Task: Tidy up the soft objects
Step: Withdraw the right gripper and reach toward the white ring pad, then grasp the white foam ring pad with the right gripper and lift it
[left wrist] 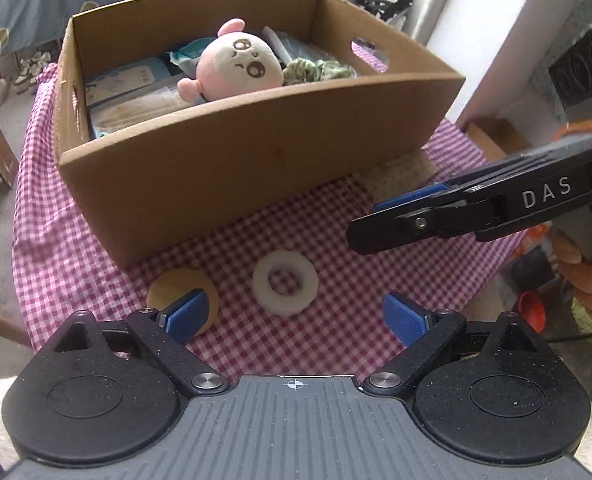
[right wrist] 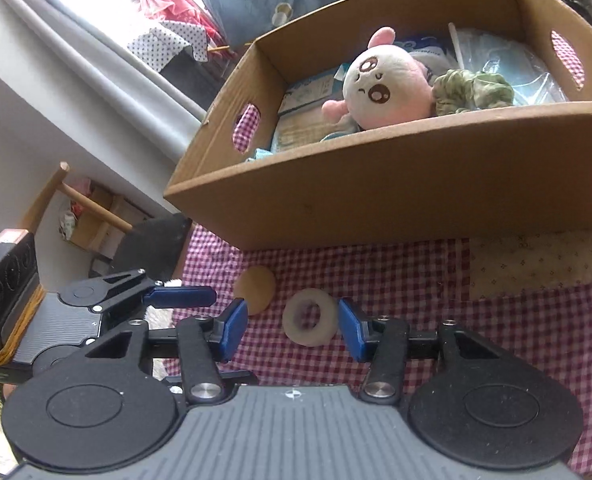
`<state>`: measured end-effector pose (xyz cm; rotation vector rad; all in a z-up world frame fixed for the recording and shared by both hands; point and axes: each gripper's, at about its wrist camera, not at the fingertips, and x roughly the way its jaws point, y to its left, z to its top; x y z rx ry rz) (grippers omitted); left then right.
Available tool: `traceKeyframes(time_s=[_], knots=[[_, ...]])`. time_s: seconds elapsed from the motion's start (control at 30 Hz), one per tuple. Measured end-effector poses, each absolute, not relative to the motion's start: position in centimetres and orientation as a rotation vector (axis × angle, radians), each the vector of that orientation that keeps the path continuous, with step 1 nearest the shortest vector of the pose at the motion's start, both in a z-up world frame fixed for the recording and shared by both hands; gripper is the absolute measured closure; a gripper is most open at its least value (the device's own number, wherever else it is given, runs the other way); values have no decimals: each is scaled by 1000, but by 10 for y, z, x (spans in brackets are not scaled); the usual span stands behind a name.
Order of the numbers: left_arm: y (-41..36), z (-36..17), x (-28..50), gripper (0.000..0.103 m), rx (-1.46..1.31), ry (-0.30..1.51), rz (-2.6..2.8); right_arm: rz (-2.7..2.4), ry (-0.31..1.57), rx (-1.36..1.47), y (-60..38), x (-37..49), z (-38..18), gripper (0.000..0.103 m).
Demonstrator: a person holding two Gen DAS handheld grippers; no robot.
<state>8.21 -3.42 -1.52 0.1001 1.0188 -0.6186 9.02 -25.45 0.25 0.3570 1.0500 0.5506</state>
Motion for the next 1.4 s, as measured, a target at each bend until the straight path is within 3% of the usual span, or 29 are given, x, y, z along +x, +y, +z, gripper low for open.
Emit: traceKeyframes(time_s=[0.13,0.43,0.9,1.1,1.4], knots=[[-50,-31,83,27,218,1019,-594,555,1063,221,-237,95,-8,63],[-66,-51,93,40,284,1049,-590,588,1106,25,-215,109,-27,71],[-81,-62,100,45,334,1042,-576,638,1139,-73,-202,119,-34,74],[-84,-62,101,55,331,1024,-590,645,1130,-89,-197,119,-36,86],[-81,-48,93,56,301,968,-602,614,1073,-64,-205,109,-20,87]])
